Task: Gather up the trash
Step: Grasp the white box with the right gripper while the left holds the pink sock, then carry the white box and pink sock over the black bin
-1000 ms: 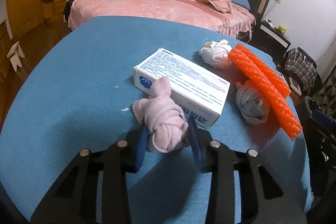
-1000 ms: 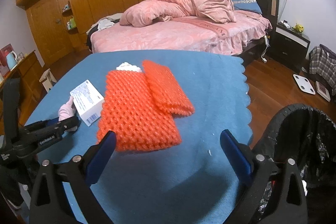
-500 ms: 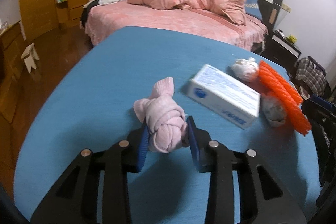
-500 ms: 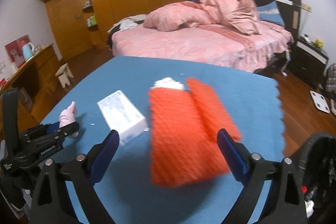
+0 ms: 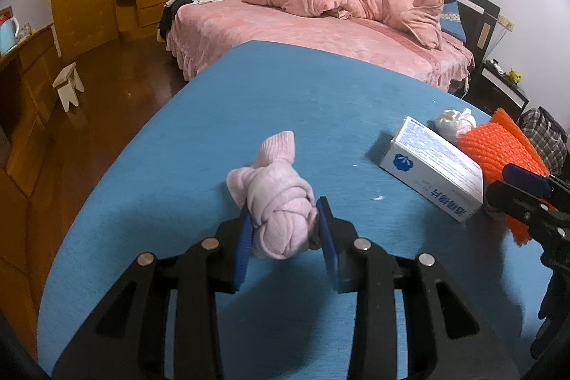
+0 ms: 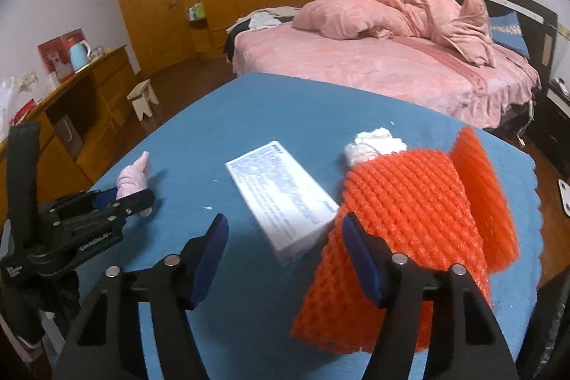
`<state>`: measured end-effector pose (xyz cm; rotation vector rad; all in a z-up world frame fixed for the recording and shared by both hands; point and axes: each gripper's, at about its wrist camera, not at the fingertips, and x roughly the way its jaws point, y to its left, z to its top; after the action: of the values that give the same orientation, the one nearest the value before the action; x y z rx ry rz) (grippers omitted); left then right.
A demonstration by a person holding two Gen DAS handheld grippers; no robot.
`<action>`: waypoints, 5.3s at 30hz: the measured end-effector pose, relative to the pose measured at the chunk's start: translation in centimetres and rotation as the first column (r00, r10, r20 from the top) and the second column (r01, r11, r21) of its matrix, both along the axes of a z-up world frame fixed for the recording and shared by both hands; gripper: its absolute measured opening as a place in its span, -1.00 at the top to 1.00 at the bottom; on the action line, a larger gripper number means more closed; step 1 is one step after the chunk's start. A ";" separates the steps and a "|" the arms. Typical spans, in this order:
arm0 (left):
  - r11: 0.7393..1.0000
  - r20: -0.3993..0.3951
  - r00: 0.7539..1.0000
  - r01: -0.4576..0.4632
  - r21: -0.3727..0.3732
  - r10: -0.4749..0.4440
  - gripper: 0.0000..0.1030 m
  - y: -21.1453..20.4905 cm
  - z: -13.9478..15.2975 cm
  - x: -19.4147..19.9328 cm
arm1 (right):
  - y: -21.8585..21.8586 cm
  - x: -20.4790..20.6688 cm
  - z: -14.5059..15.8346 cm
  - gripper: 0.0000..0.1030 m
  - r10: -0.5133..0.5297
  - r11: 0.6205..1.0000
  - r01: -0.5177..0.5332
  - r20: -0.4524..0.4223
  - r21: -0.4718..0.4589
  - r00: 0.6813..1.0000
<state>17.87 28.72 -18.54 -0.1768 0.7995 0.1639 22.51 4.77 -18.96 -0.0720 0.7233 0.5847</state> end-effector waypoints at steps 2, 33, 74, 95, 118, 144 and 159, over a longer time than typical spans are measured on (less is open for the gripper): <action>1.000 0.003 1.000 -0.003 0.000 0.003 0.36 0.4 0.1 -0.1 | 0.3 -0.2 -0.1 -0.17 0.013 1.000 -0.013 -0.012 0.005 1.000; 0.998 0.008 0.998 -0.057 -0.031 0.057 0.35 3.1 0.0 -0.7 | 3.5 -0.6 -2.2 0.15 0.131 0.991 -0.131 -0.099 0.011 0.986; 0.995 -0.004 0.997 -0.080 -0.059 0.080 0.35 3.3 -1.1 -0.3 | 5.3 3.1 -1.9 -0.21 0.078 0.997 -0.077 -0.129 0.008 0.989; 0.995 -0.007 0.996 -0.085 -0.061 0.084 0.35 3.6 -1.3 -0.5 | 8.4 3.4 -3.0 -0.04 0.050 0.994 -0.058 -0.084 -0.095 0.995; 0.998 0.126 0.991 -0.058 0.025 0.054 0.35 -2.6 7.9 -4.5 | 0.6 -2.0 7.1 -0.05 0.069 0.990 -0.067 -0.012 0.121 0.998; 0.933 0.230 0.905 0.353 0.064 -0.358 0.35 -24.8 11.2 -8.0 | -23.2 -12.0 7.9 -0.05 -0.363 0.931 0.362 0.013 0.042 0.932; 0.808 0.244 0.776 0.586 0.062 -0.581 0.35 -38.2 10.7 -7.6 | -36.6 -14.7 6.4 -0.05 -0.578 0.816 0.578 0.016 0.008 0.816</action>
<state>10.31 -9.51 -7.85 0.0440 0.5672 -0.4542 7.83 -31.82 -12.54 0.1460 0.6827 -0.0041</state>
